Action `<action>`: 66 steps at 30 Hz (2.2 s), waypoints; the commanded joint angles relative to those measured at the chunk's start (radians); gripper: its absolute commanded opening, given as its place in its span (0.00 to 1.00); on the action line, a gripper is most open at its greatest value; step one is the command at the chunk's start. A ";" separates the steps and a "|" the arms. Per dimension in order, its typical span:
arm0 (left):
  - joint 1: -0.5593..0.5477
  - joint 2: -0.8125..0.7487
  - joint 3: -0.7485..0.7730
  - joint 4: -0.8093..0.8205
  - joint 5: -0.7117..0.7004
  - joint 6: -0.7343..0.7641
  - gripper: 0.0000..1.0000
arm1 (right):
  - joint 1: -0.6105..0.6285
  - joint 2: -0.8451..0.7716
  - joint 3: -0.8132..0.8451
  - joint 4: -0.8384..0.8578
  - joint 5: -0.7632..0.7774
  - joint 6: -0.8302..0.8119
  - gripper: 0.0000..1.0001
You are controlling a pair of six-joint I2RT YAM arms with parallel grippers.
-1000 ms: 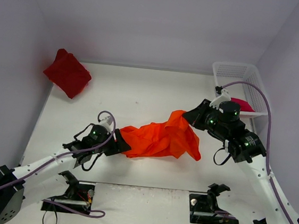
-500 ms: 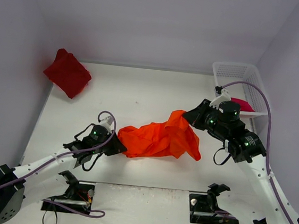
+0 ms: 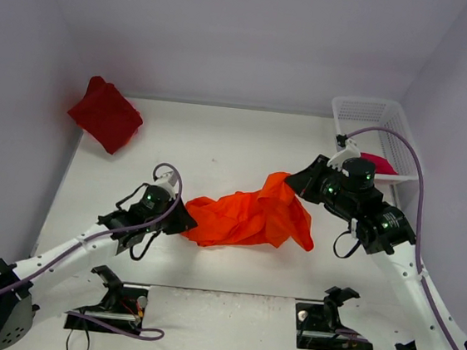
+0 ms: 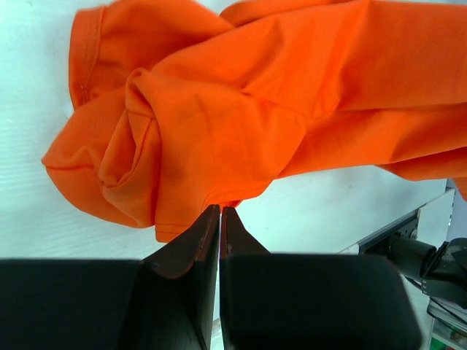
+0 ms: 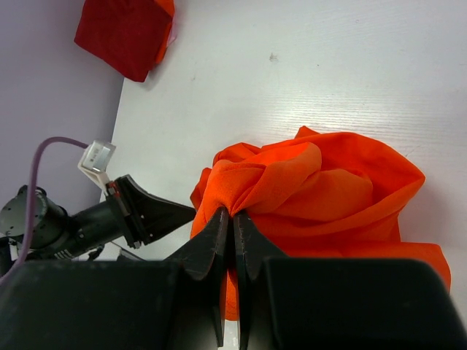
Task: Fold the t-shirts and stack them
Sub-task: Flatten out the tshirt
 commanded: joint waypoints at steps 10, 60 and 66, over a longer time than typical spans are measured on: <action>-0.004 0.008 0.106 -0.105 -0.062 0.055 0.35 | 0.001 -0.032 0.021 0.054 0.022 -0.009 0.00; -0.056 0.051 -0.058 0.117 -0.008 -0.091 0.48 | 0.002 -0.008 -0.001 0.057 0.034 -0.009 0.00; -0.098 0.030 -0.066 0.087 -0.027 -0.117 0.48 | 0.002 -0.014 -0.002 0.057 0.038 -0.011 0.00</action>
